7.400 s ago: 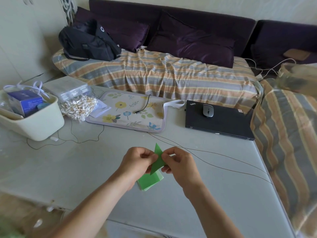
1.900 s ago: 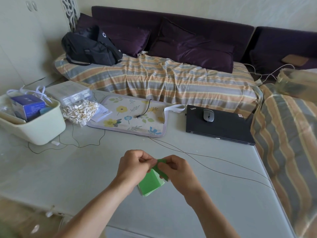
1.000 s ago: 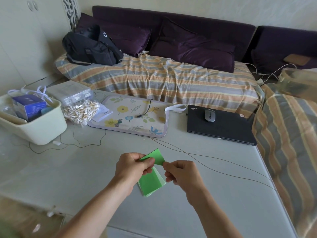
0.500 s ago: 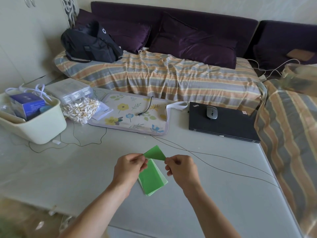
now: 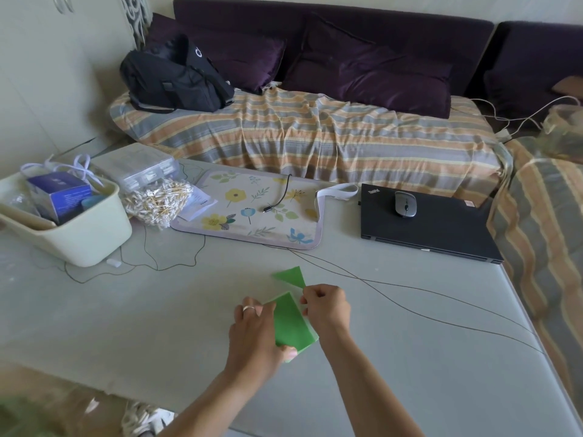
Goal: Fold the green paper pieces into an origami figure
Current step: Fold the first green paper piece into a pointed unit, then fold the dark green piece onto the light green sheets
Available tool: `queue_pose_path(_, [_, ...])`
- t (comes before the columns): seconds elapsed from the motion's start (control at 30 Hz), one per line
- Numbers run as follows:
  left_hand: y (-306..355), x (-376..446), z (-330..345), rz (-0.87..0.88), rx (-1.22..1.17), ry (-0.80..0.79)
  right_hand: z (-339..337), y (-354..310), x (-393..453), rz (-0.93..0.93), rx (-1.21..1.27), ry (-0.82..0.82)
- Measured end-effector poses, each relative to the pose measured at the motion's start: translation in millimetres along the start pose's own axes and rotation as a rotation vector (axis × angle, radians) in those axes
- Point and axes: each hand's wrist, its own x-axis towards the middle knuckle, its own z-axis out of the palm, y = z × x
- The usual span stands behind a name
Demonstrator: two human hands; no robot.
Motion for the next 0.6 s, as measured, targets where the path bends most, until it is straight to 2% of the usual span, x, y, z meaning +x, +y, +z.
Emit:
queue_pose_path(0.23, [0,1,2,0.033,0.018,0.052,-3,-1,2,-0.044,-0.093,-0.02])
queue_pose_path(0.4, [2,0,2,0.085,0.095,0.074,-12,3,-3,-0.141,-0.143,-0.063])
queue_pose_path(0.6, [2,0,-3,0.089,0.171,0.057,-29,14,-13,-0.219,-0.283,-0.187])
